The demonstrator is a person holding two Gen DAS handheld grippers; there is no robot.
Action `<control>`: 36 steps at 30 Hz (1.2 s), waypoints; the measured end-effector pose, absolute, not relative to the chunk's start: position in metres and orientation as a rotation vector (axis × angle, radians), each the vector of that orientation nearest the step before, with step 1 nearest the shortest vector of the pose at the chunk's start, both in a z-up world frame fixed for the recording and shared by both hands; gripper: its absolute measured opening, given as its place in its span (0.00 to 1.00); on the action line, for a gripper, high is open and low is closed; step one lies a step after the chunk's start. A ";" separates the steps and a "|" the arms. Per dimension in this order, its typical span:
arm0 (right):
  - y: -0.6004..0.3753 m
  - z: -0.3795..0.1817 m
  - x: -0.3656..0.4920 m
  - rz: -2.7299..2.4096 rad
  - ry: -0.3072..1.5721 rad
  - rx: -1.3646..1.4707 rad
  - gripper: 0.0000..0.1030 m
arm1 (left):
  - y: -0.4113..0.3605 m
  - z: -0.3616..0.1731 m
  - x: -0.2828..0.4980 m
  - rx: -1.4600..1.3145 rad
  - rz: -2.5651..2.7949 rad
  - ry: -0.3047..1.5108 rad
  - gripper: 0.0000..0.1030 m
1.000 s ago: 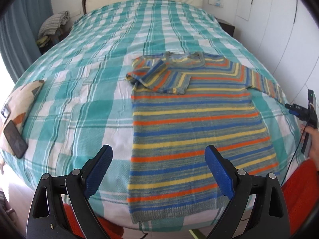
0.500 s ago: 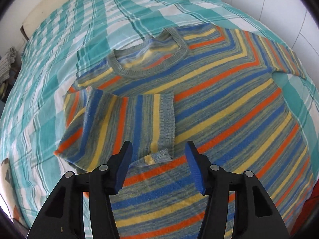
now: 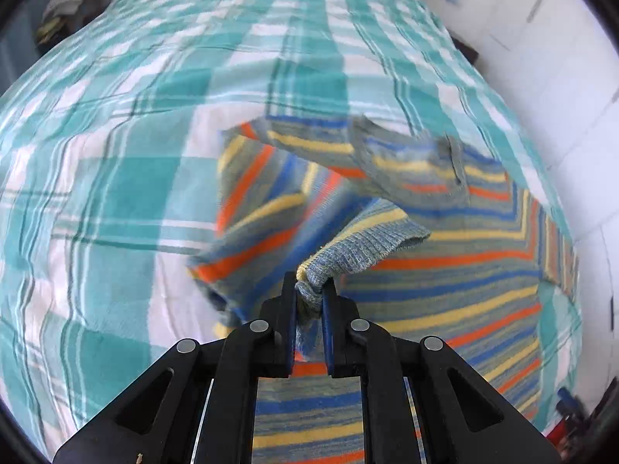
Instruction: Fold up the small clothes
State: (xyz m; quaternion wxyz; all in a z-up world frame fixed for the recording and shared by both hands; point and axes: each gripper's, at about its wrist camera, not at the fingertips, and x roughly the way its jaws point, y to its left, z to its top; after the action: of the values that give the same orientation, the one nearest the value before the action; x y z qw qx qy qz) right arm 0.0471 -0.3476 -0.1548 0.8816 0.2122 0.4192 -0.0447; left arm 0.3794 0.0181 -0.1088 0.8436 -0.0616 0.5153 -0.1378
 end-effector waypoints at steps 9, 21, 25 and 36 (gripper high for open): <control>-0.341 -0.158 0.052 -0.079 0.888 0.414 0.48 | 0.194 -0.150 0.377 -0.486 0.207 1.121 0.08; -0.339 -0.167 0.055 -0.102 0.925 0.386 0.48 | 0.237 -0.175 0.364 -0.470 0.364 1.105 0.06; -0.338 -0.170 0.057 -0.098 0.938 0.379 0.48 | 0.255 -0.183 0.351 -0.580 0.309 1.108 0.13; -0.335 -0.173 0.059 -0.101 0.948 0.366 0.48 | 0.300 -0.155 0.345 -0.728 0.313 0.929 0.79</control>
State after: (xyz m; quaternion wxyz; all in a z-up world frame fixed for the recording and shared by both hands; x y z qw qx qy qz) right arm 0.0594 -0.3355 -0.1734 0.8724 0.1749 0.4538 -0.0485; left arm 0.3451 0.3001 -0.1553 0.8193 -0.3417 0.4362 0.1472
